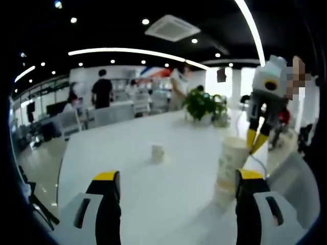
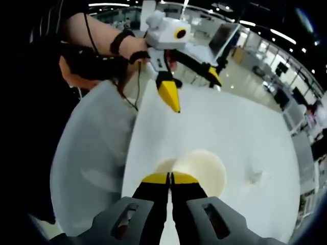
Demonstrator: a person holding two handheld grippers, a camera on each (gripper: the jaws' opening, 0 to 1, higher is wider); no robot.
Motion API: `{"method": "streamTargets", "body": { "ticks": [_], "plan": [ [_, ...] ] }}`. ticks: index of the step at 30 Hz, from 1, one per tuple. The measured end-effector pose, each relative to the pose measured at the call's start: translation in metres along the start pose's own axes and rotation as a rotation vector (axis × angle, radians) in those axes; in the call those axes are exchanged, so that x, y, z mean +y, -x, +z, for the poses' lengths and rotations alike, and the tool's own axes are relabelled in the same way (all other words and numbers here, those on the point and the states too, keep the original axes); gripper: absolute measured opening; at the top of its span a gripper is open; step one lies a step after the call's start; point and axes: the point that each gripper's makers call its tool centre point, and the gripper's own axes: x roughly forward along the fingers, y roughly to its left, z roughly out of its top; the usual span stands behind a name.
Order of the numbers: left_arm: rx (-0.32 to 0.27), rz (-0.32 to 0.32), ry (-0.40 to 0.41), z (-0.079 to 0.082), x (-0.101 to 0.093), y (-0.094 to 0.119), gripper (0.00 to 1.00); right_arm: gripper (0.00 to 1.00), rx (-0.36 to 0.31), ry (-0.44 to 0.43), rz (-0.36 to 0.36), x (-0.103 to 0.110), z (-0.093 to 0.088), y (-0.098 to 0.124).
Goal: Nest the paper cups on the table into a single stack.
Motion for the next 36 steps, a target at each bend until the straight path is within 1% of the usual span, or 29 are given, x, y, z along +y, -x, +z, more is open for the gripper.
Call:
{"method": "streamTargets", "body": {
  "ticks": [2, 4, 9, 12, 15, 18, 21, 25, 28, 30, 32, 36],
  "plan": [
    [0.009, 0.004, -0.007, -0.002, 0.001, -0.001, 0.93, 0.0, 0.006, 0.007, 0.011, 0.003, 0.0, -0.003],
    [0.008, 0.003, -0.006, -0.002, 0.001, -0.001, 0.93, 0.0, 0.02, 0.008, 0.022, 0.005, -0.003, -0.008],
    [0.007, 0.006, -0.001, -0.002, 0.001, -0.001, 0.93, 0.0, 0.029, 0.003, 0.045, 0.009, -0.004, -0.015],
    [0.009, 0.009, -0.001, -0.002, 0.002, -0.001, 0.93, 0.0, 0.052, 0.01, 0.049, 0.01, -0.008, -0.02],
    [-0.004, 0.015, 0.009, 0.0, 0.003, -0.001, 0.93, 0.0, 0.062, -0.003, 0.064, 0.013, -0.012, -0.025],
    [0.011, 0.01, 0.006, -0.004, 0.001, -0.002, 0.93, 0.0, 0.079, 0.017, 0.07, 0.015, -0.015, -0.03],
    [0.012, 0.014, 0.009, -0.006, 0.001, -0.001, 0.93, 0.0, 0.084, 0.012, 0.078, 0.016, -0.017, -0.034],
    [0.02, 0.011, 0.013, -0.009, 0.001, -0.001, 0.93, 0.0, 0.102, 0.02, 0.076, 0.014, -0.021, -0.037],
    [0.018, 0.007, 0.01, -0.008, 0.0, -0.001, 0.93, 0.0, 0.103, 0.014, 0.079, 0.014, -0.02, -0.039],
    [0.018, 0.008, 0.01, -0.007, 0.0, -0.001, 0.93, 0.0, 0.102, 0.024, 0.089, 0.015, -0.02, -0.04],
    [0.019, 0.006, 0.009, -0.006, 0.0, -0.002, 0.93, 0.0, 0.116, 0.028, 0.091, 0.016, -0.023, -0.041],
    [0.017, 0.008, 0.009, -0.006, 0.001, -0.002, 0.93, 0.0, 0.12, 0.031, 0.092, 0.016, -0.026, -0.042]
  ]
}}
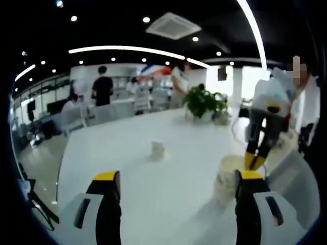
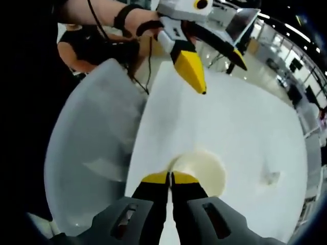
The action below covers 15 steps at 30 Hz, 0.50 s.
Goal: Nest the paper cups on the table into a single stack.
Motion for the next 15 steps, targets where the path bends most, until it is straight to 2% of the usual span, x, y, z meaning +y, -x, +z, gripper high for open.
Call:
{"method": "streamTargets", "body": {
  "ticks": [12, 15],
  "plan": [
    [-0.013, 0.007, 0.007, 0.0019, 0.0013, 0.0029, 0.93, 0.0, 0.007, -0.002, 0.01, 0.0001, -0.0029, -0.0024],
    [-0.002, 0.006, 0.008, -0.0011, 0.0012, 0.0027, 0.92, 0.03, 0.005, 0.002, -0.002, -0.0026, -0.0033, -0.0024]
  ]
}}
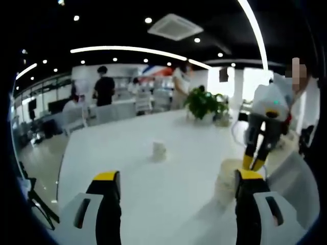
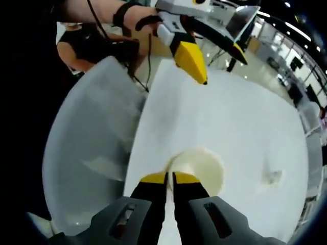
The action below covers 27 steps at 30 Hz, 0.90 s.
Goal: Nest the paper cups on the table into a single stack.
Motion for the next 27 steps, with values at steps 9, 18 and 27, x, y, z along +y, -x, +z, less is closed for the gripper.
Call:
{"method": "streamTargets", "body": {
  "ticks": [9, 18, 27],
  "plan": [
    [-0.006, 0.0, 0.009, 0.0, -0.001, 0.0, 0.92, 0.07, 0.009, -0.004, 0.0, -0.002, -0.003, 0.0],
    [-0.01, 0.001, 0.012, 0.002, 0.0, 0.0, 0.92, 0.12, -0.003, -0.001, -0.006, -0.002, -0.001, 0.003],
    [-0.01, 0.003, 0.006, 0.002, 0.002, 0.0, 0.92, 0.18, -0.034, -0.02, -0.017, -0.005, 0.002, 0.011]
  ]
}}
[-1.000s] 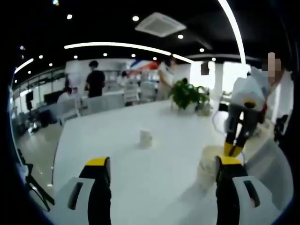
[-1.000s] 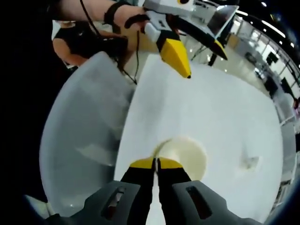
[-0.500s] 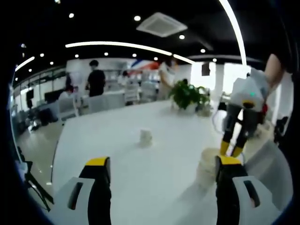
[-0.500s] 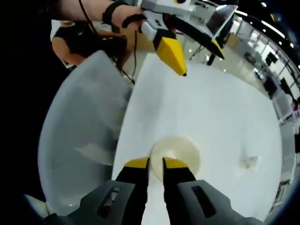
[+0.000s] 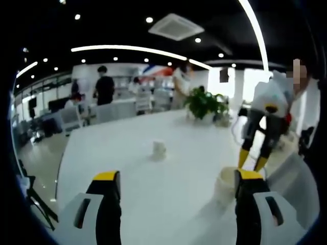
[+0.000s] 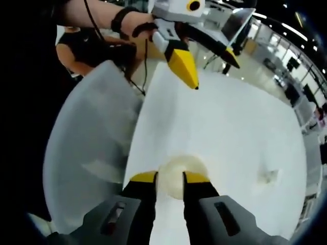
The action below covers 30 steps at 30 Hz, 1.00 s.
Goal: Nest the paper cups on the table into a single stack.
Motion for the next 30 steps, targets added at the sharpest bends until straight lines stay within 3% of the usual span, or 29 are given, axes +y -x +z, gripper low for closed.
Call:
{"method": "streamTargets", "body": {
  "ticks": [16, 24, 30],
  "plan": [
    [-0.007, 0.003, 0.0, 0.001, -0.001, 0.001, 0.92, 0.37, -0.033, -0.006, -0.013, 0.004, 0.005, 0.005],
    [-0.006, 0.0, 0.0, 0.003, -0.002, 0.001, 0.92, 0.38, -0.025, -0.001, -0.024, 0.002, 0.002, 0.005],
    [-0.001, 0.0, 0.0, 0.002, -0.002, 0.001, 0.92, 0.38, -0.066, 0.009, -0.035, 0.005, 0.01, 0.012]
  ]
}}
